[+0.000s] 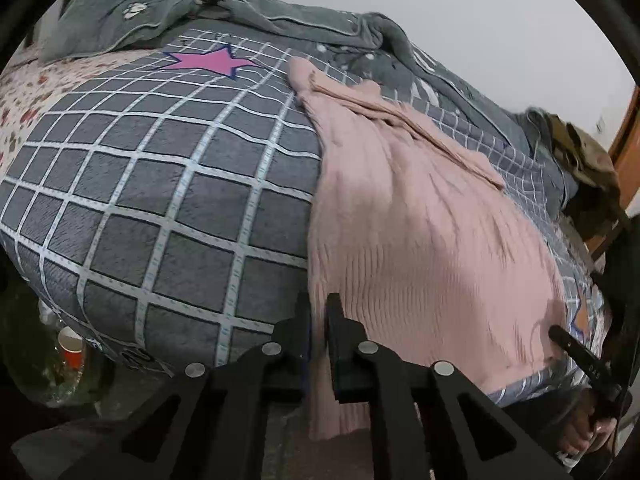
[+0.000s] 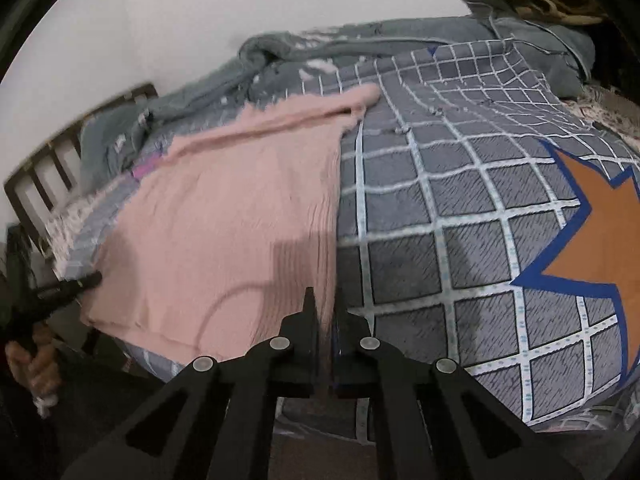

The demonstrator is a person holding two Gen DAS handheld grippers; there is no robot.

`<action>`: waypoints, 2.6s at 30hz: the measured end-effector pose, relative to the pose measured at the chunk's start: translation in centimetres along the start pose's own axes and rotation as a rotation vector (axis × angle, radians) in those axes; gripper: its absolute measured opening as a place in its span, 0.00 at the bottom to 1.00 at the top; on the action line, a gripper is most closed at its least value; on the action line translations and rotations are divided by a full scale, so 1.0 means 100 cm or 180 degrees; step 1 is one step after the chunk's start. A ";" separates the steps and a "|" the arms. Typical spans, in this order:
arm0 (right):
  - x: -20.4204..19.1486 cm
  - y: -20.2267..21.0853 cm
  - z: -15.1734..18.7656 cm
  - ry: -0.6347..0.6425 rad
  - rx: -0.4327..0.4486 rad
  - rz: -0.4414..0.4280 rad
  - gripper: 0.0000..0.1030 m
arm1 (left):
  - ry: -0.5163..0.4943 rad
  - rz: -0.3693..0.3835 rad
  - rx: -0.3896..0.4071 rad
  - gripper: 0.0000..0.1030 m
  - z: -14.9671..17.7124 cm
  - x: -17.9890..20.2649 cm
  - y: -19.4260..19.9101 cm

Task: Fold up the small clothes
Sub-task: 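Grasp the sweater hem with the left gripper while the right gripper grasps it too, then lift the hem with both grippers and fold it toward the collar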

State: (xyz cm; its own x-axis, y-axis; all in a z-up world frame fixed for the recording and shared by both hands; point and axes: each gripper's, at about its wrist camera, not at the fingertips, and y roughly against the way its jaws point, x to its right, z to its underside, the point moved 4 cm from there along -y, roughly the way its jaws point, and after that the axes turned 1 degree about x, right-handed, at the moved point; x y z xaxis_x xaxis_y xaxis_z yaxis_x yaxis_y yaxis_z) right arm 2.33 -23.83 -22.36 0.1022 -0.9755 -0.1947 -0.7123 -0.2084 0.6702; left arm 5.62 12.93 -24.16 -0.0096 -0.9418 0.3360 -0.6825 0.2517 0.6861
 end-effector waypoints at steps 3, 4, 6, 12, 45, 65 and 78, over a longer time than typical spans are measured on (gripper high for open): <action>-0.002 0.002 0.001 0.0041 0.0017 -0.0018 0.12 | 0.0016 0.0154 -0.0035 0.23 0.001 0.003 0.001; -0.002 0.002 0.000 0.0024 0.0019 -0.0029 0.16 | 0.0015 0.0179 -0.0039 0.24 0.001 0.004 0.001; 0.000 0.001 0.001 -0.0023 -0.0018 -0.0057 0.18 | -0.0017 0.0205 -0.0044 0.29 0.003 0.007 0.003; -0.003 -0.003 0.005 -0.0060 -0.0127 -0.0180 0.19 | -0.0022 0.0274 -0.0049 0.29 0.011 0.010 0.009; 0.003 0.054 -0.161 -0.1151 0.0637 -0.1496 0.05 | 0.0635 0.1048 0.0755 0.06 -0.158 0.039 0.070; 0.029 -0.116 -0.275 -0.1554 0.0360 -0.1435 0.05 | 0.0746 0.0407 0.0682 0.06 -0.260 0.032 -0.095; 0.029 -0.207 -0.300 -0.0829 0.0203 -0.0898 0.23 | 0.0676 0.0523 0.0329 0.53 -0.282 0.018 -0.169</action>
State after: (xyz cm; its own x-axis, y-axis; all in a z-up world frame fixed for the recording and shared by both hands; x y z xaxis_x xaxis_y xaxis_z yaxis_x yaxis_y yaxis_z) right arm 38.24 -24.49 -15.33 0.1264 -0.8283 -0.5459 -0.7241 -0.4532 0.5200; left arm 37.70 13.31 -16.95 0.0195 -0.8198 0.5724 -0.7555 0.3629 0.5454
